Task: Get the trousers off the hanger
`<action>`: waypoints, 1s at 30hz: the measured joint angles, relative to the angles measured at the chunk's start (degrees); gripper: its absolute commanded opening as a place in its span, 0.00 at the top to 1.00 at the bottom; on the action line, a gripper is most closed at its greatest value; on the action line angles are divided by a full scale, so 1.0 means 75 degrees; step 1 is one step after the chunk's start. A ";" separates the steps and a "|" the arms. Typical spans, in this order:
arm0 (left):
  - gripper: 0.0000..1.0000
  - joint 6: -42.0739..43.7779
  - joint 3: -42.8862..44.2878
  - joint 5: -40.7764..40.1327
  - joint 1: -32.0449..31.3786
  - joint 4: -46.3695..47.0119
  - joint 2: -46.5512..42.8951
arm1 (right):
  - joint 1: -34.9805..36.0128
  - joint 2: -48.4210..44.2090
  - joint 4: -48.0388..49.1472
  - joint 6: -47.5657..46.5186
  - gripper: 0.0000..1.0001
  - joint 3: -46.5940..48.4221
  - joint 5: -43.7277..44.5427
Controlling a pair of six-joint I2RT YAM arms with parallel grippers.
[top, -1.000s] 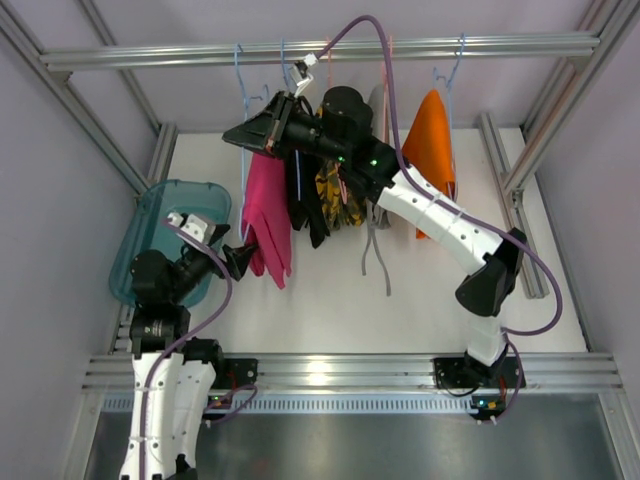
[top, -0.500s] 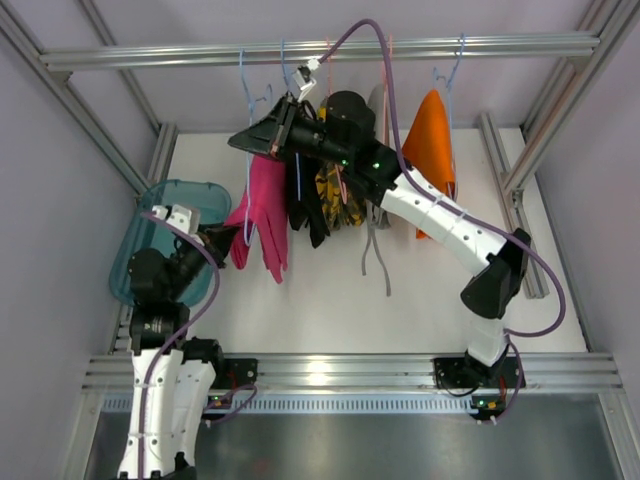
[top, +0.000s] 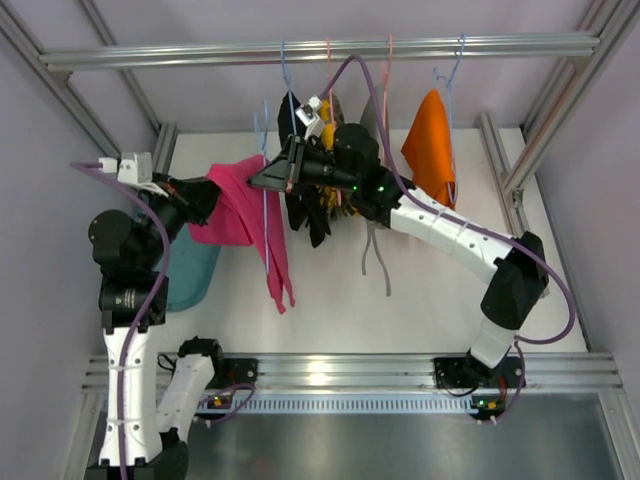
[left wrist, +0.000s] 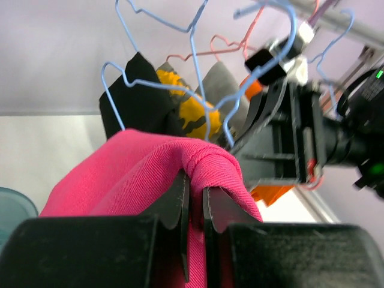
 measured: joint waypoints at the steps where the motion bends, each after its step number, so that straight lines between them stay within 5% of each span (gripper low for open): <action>1: 1.00 -0.0152 0.0192 -0.0026 0.0000 -0.0038 0.0096 | 0.0000 -0.0052 0.0047 -0.0041 1.00 -0.0096 -0.0023; 14: 1.00 -0.1221 0.3098 -0.1119 0.0000 -0.0239 0.1274 | -0.0009 -0.0303 0.0446 -0.0522 1.00 -0.0557 -0.0216; 30: 1.00 -0.0481 0.5872 -0.3273 0.0000 -0.0248 0.1851 | 0.0044 -0.0373 -0.0003 -0.1166 1.00 -0.0860 -0.0493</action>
